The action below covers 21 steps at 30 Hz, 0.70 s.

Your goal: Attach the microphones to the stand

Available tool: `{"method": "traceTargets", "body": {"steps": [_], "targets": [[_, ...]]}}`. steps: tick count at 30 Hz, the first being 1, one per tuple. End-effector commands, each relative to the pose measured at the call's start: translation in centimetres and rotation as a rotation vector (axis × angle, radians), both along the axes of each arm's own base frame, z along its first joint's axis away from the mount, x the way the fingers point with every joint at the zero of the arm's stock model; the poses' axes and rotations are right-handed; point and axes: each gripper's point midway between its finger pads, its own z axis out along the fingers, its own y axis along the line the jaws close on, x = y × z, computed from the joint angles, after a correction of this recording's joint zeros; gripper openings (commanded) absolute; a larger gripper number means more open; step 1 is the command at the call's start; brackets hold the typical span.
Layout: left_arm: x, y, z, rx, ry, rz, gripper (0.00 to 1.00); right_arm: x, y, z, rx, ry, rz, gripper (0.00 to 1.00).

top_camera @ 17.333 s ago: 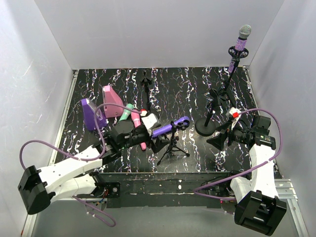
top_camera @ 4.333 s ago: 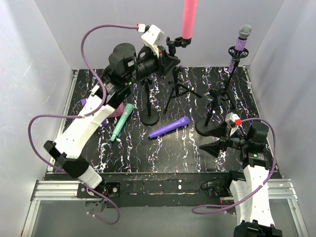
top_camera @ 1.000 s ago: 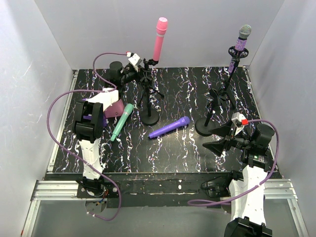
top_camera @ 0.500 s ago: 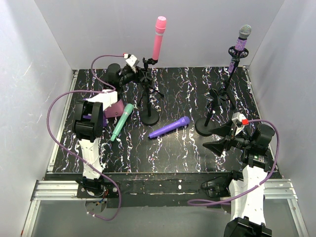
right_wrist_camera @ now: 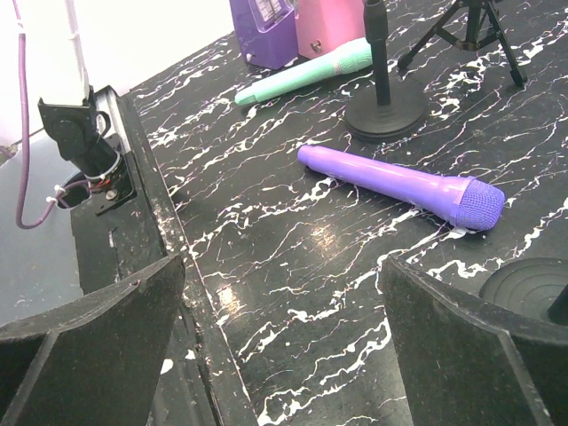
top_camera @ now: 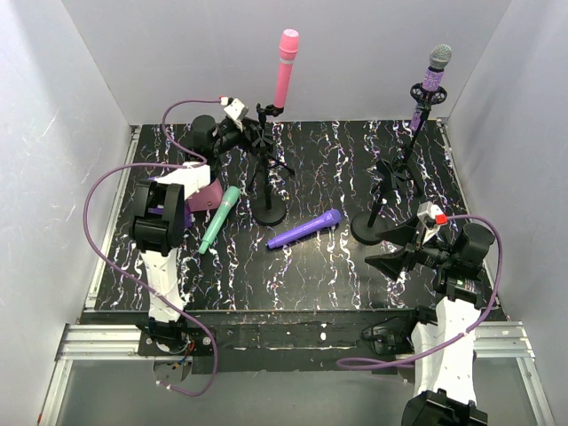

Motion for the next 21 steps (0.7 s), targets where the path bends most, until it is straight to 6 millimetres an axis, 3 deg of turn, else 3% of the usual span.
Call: {"method": "traceTargets", "body": {"steps": [1,13,21], "targets": [[-0.7,1.8,3.6,-0.014,-0.065,0.052,0.74,-0.2,0.0,0.2,-0.001,-0.03,0.018,0.98],[-3.0,5.4,8.2,-0.028,-0.097,0.162,0.9,-0.3,0.1,0.3,-0.001,-0.036,0.02,0.98],[-5.3,7.0,14.0,-0.095,-0.108,0.24,0.98,-0.3,0.0,0.4,-0.003,-0.04,0.018,0.98]]}}
